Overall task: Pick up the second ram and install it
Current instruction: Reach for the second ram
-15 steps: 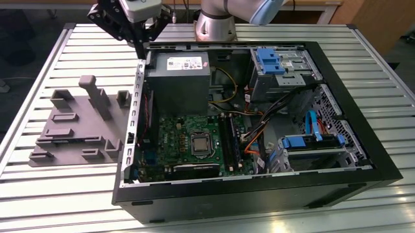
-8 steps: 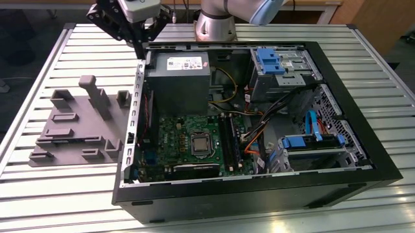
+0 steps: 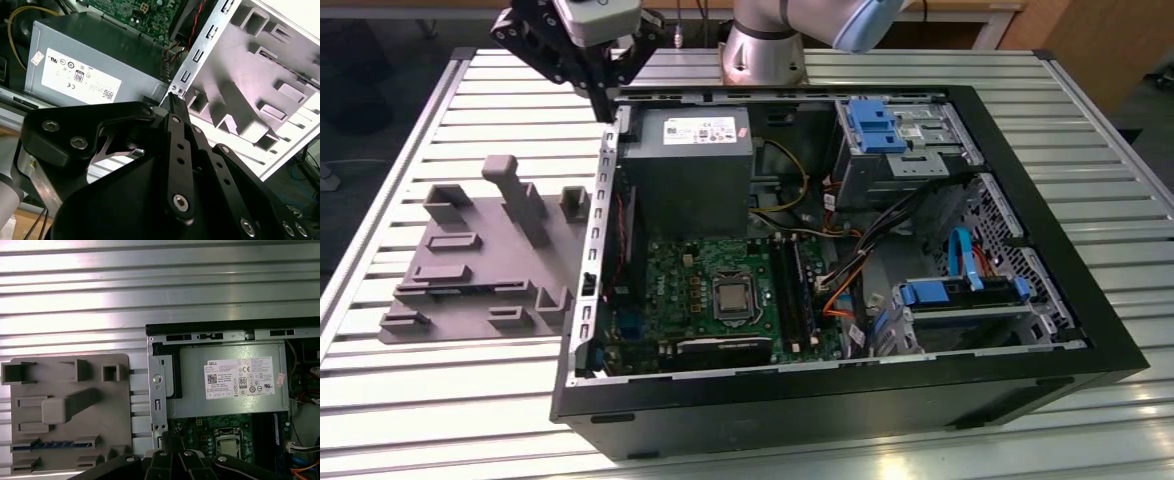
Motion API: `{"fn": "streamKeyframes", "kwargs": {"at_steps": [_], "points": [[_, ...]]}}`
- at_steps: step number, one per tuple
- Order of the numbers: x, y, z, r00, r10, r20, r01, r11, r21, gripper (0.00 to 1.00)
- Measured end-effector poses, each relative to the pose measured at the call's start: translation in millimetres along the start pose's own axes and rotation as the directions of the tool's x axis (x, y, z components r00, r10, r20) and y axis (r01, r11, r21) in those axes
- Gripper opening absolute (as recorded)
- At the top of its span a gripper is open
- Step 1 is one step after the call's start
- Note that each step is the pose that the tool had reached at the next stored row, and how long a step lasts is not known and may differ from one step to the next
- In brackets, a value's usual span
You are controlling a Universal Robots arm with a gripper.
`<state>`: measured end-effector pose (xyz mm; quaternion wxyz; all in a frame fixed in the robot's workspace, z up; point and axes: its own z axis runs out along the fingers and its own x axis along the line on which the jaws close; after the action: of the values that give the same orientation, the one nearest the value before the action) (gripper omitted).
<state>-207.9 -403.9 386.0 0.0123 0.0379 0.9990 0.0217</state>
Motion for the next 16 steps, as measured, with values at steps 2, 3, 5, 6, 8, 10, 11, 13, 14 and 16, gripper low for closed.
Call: {"fn": "streamKeyframes", "kwargs": {"at_steps": [2,3,5,6,8,10,11,13,14,16], "points": [[1.4,-0.1,0.0,1.0000,0.000,0.0000,0.000,1.0000,0.0000,0.11],[2.1,-0.2,0.0,1.0000,0.000,0.0000,0.000,1.0000,0.0001,0.11],[3.4,-0.3,0.0,1.0000,0.000,0.0000,0.000,1.0000,0.0000,0.11],[4.2,-0.3,0.0,1.0000,0.000,0.0000,0.000,1.0000,0.0000,0.11],[5.5,-0.4,0.0,1.0000,0.000,0.0000,0.000,1.0000,0.0000,0.11],[6.9,-0.5,0.0,1.0000,0.000,-0.0001,0.000,1.0000,0.0001,0.11],[7.6,-0.6,0.0,1.0000,0.000,0.0000,0.000,1.0000,0.0000,0.11],[9.0,-0.7,0.0,1.0000,0.000,-0.0001,0.000,1.0000,0.0001,0.11],[9.6,-0.7,0.0,1.0000,0.000,0.0000,0.000,1.0000,0.0000,0.11],[10.9,-0.8,0.0,1.0000,0.000,0.0000,0.000,1.0000,0.0001,0.11]]}}
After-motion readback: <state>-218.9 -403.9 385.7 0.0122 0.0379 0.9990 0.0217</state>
